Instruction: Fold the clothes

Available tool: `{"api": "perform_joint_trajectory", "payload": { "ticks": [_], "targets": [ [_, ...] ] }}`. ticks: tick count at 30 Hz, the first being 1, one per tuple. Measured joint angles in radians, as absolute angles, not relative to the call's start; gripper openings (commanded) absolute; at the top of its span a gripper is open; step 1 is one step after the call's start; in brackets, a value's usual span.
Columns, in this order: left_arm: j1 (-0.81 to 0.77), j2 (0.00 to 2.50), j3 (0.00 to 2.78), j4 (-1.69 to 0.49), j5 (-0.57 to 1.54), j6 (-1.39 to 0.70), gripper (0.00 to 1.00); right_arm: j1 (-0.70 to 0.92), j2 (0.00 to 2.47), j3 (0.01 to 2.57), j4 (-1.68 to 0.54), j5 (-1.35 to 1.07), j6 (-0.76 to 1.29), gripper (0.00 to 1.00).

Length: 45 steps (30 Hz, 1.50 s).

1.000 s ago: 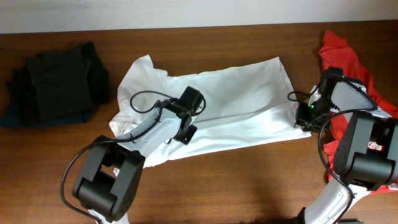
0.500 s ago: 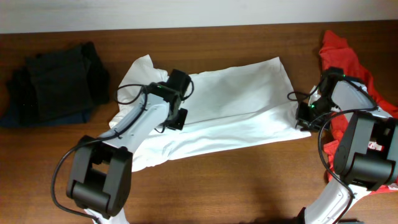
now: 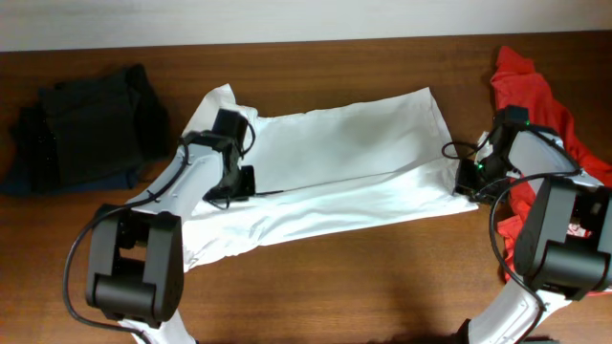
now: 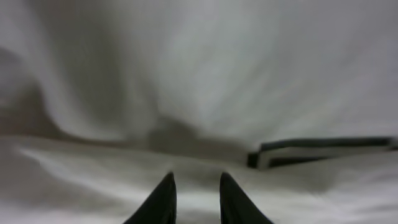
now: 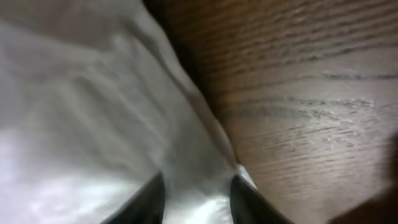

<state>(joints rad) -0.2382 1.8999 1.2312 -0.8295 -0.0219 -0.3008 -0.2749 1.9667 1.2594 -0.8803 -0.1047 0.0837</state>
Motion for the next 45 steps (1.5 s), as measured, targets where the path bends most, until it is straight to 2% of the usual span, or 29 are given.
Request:
{"api": "perform_joint_trajectory", "payload": {
  "ticks": [1,6,14,15,16,17,18,20,21,25,29,37,43,44,45],
  "targets": [
    [-0.238,1.900,1.205,-0.820,-0.022,-0.302,0.24,-0.276,1.962,1.251,-0.876,-0.102,0.077,0.04],
    [-0.238,1.880,1.139,-0.796,-0.010,-0.308,0.24,-0.277,1.958,1.235,-0.991,-0.097,0.114,0.04],
    [-0.238,1.865,1.103,-0.979,0.025,-0.307,0.23,-0.312,1.969,1.198,-1.170,-0.027,0.238,0.04],
    [-0.238,1.861,1.097,-0.989,0.028,-0.303,0.24,-0.314,1.969,1.196,-1.171,-0.023,0.242,0.04],
    [-0.238,1.858,1.093,-0.995,0.031,-0.300,0.29,-0.315,1.969,1.196,-1.171,-0.022,0.247,0.05],
    [-0.238,1.848,1.090,-0.999,0.031,-0.287,0.45,-0.316,1.969,1.196,-1.171,-0.022,0.249,0.11],
    [-0.238,1.836,1.090,-0.992,0.031,-0.277,0.56,-0.316,1.966,1.197,-1.171,-0.021,0.250,0.23],
    [-0.235,1.788,1.120,-0.962,0.031,-0.248,0.60,-0.316,1.938,1.210,-1.178,-0.016,0.253,0.70],
    [-0.231,1.771,1.150,-0.942,0.031,-0.236,0.62,-0.316,1.911,1.222,-1.179,-0.015,0.257,0.78],
    [-0.189,1.731,1.330,-0.777,0.032,-0.173,0.67,-0.316,1.772,1.311,-1.178,-0.015,0.255,0.80],
    [-0.129,1.731,1.375,-0.605,0.058,-0.121,0.72,-0.316,1.686,1.348,-1.177,-0.041,0.228,0.80],
    [-0.070,1.935,1.421,-0.358,0.099,-0.020,0.70,-0.316,1.689,1.348,-1.177,-0.118,0.177,0.80],
    [-0.072,2.092,1.438,-0.256,0.105,0.007,0.62,-0.316,1.689,1.348,-1.177,-0.133,0.176,0.75],
    [-0.072,2.115,1.438,-0.248,0.106,0.007,0.49,-0.316,1.689,1.348,-1.173,-0.134,0.173,0.75],
    [-0.072,2.132,1.438,-0.240,0.106,0.008,0.24,-0.316,1.689,1.348,-1.169,-0.134,0.172,0.75]
  ]
}}
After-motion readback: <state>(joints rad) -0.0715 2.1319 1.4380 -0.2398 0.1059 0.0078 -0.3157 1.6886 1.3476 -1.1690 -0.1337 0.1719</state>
